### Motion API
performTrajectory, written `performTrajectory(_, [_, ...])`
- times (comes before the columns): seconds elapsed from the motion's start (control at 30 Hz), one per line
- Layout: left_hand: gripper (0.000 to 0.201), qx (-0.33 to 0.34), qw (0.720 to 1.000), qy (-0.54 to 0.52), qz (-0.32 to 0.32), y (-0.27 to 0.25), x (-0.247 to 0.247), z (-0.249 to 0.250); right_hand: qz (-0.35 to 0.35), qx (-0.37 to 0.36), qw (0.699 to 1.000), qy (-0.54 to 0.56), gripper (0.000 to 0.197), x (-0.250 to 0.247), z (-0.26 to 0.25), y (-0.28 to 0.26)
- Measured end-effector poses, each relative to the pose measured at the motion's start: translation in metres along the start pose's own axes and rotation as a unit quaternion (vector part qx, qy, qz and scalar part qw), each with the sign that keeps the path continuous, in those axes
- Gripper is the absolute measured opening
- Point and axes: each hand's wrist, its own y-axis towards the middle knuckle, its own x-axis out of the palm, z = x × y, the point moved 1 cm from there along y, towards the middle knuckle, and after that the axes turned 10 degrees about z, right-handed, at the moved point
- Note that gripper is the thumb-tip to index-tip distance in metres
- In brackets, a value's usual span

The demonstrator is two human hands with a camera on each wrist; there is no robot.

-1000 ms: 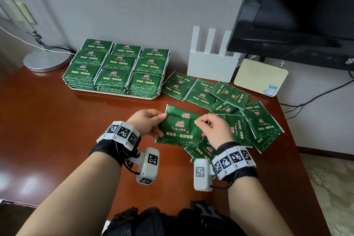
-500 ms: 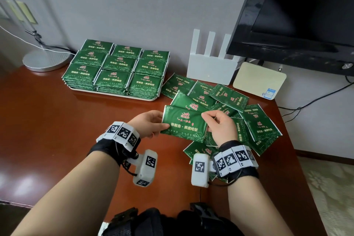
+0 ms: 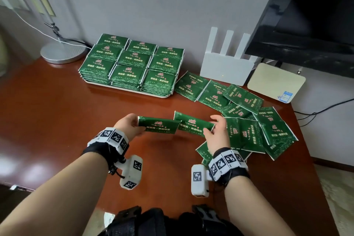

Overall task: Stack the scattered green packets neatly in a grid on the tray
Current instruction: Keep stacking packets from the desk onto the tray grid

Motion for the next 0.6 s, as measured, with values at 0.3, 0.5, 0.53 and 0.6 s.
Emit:
performTrajectory(0.3, [0.038, 0.015, 0.993, 0.109, -0.038, 0.031, 0.002, -0.037, -0.07, 0.08, 0.978, -0.179, 0.025, 0.032, 0.019, -0.009])
performTrajectory(0.5, [0.033, 0.049, 0.987, 0.137, -0.075, 0.064, -0.022, -0.037, -0.05, 0.065, 0.985, -0.15, 0.021, 0.041, -0.009, 0.002])
performTrajectory(0.53, [0.032, 0.053, 0.986, 0.139, -0.071, 0.071, -0.032, -0.035, -0.041, 0.061, 0.988, -0.139, 0.021, 0.043, -0.017, 0.006])
performTrajectory(0.6, [0.029, 0.062, 0.987, 0.136, -0.061, 0.086, -0.054, -0.029, -0.025, 0.059, 0.992, -0.107, 0.021, 0.049, -0.033, 0.013])
